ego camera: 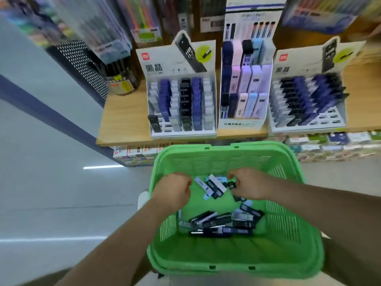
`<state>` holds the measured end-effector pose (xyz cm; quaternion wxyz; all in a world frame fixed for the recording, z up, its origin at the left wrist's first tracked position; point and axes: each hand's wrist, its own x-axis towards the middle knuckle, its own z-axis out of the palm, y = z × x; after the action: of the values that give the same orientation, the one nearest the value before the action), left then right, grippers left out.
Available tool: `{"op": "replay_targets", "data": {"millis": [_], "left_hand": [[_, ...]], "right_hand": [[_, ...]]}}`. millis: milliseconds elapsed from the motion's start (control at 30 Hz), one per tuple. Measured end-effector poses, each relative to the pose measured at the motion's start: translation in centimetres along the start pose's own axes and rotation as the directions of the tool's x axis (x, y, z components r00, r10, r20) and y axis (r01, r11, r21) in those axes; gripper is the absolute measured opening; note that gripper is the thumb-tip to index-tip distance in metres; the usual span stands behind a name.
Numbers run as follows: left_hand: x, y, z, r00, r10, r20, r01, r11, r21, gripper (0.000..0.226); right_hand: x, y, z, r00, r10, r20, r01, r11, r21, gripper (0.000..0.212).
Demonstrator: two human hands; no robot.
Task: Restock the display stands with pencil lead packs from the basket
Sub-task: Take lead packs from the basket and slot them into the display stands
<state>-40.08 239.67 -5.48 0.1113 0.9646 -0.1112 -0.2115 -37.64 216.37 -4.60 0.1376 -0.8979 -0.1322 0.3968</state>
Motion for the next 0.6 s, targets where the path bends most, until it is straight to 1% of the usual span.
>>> {"op": "replay_targets", "data": {"millis": [67,133,200,267,300,333,367,433,500,600], "left_hand": [[0.3,1.4,3.8,0.987,0.025,0.16,-0.032,0.999,0.038,0.026],[0.5,2.2,7.4,0.954,0.056,0.293,-0.084,0.993,0.086,0.027],[0.7,2.4,10.7,0.91,0.081,0.406,-0.148,0.98,0.136,0.037],[0.8,2.0,13.6,0.879,0.065,0.473,-0.16,0.974,0.163,0.059],[0.8,1.9,14.8,0.871,0.05,0.489,-0.151,0.974,0.17,0.07],[0.8,1.9,15.7,0.869,0.042,0.493,-0.148,0.973,0.177,0.077],[0.9,1.9,16.4,0.872,0.053,0.486,-0.163,0.969,0.186,0.078],[1.5,2.1,17.5,0.881,0.125,0.456,-0.235,0.953,0.193,0.073],[2.5,1.7,17.8,0.868,0.179,0.462,-0.295,0.937,0.19,0.07],[3.6,0.7,17.8,0.843,0.165,0.513,-0.285,0.944,0.166,0.075]], "right_hand": [[1.8,1.2,3.1,0.999,0.043,0.03,-0.043,0.999,0.027,0.058],[3.3,2.5,6.3,0.994,0.104,0.045,-0.105,0.994,0.03,0.078],[4.3,4.1,9.3,0.987,0.157,0.04,-0.157,0.988,-0.004,0.094],[4.9,5.8,11.7,0.978,0.202,0.05,-0.199,0.979,-0.047,0.105],[5.1,6.5,12.8,0.97,0.229,0.081,-0.225,0.973,-0.056,0.113],[5.1,7.1,13.7,0.962,0.25,0.114,-0.244,0.968,-0.061,0.121],[5.1,7.5,14.6,0.956,0.259,0.137,-0.251,0.965,-0.075,0.127],[4.9,7.9,16.2,0.962,0.245,0.121,-0.228,0.964,-0.138,0.128],[4.8,7.8,17.4,0.975,0.22,0.026,-0.21,0.956,-0.206,0.123],[5.1,7.6,19.0,0.985,0.162,-0.06,-0.172,0.95,-0.261,0.117]]}}
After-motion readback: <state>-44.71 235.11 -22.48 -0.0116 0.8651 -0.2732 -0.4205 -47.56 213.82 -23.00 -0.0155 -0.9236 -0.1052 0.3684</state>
